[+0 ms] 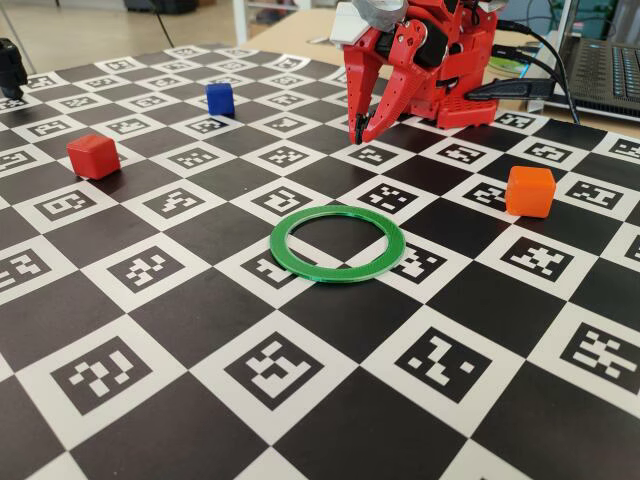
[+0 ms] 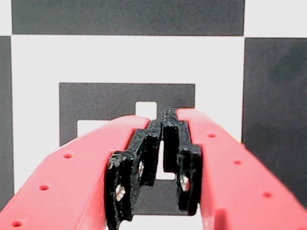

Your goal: Grab the red cube then put it in the green circle then put the blue cube on top and finally the orange cube on top

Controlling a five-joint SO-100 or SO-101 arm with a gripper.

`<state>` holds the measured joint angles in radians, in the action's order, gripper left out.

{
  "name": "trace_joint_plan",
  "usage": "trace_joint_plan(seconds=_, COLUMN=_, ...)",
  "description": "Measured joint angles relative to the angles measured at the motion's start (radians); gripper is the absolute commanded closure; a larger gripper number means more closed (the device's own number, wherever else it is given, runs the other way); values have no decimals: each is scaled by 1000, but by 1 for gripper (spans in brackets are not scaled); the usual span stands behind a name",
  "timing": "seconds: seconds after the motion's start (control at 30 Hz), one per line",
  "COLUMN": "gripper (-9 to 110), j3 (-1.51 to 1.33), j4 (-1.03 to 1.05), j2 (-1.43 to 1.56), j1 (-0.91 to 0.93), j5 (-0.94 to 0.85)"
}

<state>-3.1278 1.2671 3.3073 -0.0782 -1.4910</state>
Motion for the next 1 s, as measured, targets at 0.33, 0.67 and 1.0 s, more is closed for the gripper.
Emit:
trace_joint_plan(seconds=0.33, gripper=108, j3=0, j4=0, j2=0, j1=-26, j5=5)
trace_joint_plan(seconds=0.67, gripper=108, j3=2, j4=-17, j2=0, j1=-64, j5=29)
trace_joint_plan(seconds=1.0, gripper=108, j3=578, j4=74, j2=-549, j1=-48, j5=410)
